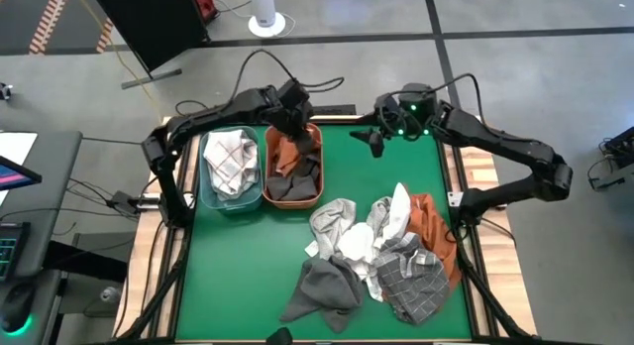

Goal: Sort towels by color in basket
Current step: Put the brown towel into the orange bin, then put the white towel into the blue bin

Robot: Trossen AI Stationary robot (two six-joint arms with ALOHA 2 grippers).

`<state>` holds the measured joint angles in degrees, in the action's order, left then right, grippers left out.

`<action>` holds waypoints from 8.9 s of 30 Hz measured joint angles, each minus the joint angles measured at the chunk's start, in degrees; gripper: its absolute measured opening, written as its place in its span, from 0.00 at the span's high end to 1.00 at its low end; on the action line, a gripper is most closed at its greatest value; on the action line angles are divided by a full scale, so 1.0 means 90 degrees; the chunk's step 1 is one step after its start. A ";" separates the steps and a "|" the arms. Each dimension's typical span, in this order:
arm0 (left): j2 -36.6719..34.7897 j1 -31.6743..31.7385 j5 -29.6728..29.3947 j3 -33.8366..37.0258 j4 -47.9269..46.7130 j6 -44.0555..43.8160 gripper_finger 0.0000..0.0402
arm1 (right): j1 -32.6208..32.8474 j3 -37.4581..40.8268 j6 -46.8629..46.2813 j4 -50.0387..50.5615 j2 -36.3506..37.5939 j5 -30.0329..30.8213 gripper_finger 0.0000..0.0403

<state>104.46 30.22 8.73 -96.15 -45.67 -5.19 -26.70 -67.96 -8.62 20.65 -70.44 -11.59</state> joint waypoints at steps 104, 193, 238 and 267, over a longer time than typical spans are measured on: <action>-0.1675 -0.1697 -0.0263 0.0671 0.3427 -0.0571 0.29 | 0.1032 -0.1376 0.0388 0.0650 0.0708 0.1278 0.96; -0.5340 -0.1349 -0.3149 0.0669 -0.3076 -0.3300 1.00 | 0.1069 -0.1498 0.0175 -0.0580 0.0076 0.1345 0.39; -0.3219 -0.0362 -0.2001 0.4988 -0.1804 -0.3791 0.74 | 0.1263 -0.1494 0.0124 -0.0067 0.0079 0.1333 0.39; -0.3592 -0.0500 -0.2660 0.2043 -0.2647 -0.1794 0.45 | 0.1256 -0.1494 0.0126 0.0724 0.0081 0.1334 0.39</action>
<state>72.13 25.72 -15.21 -77.76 -69.49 -21.34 -15.40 -81.41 -7.49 27.16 -69.71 0.42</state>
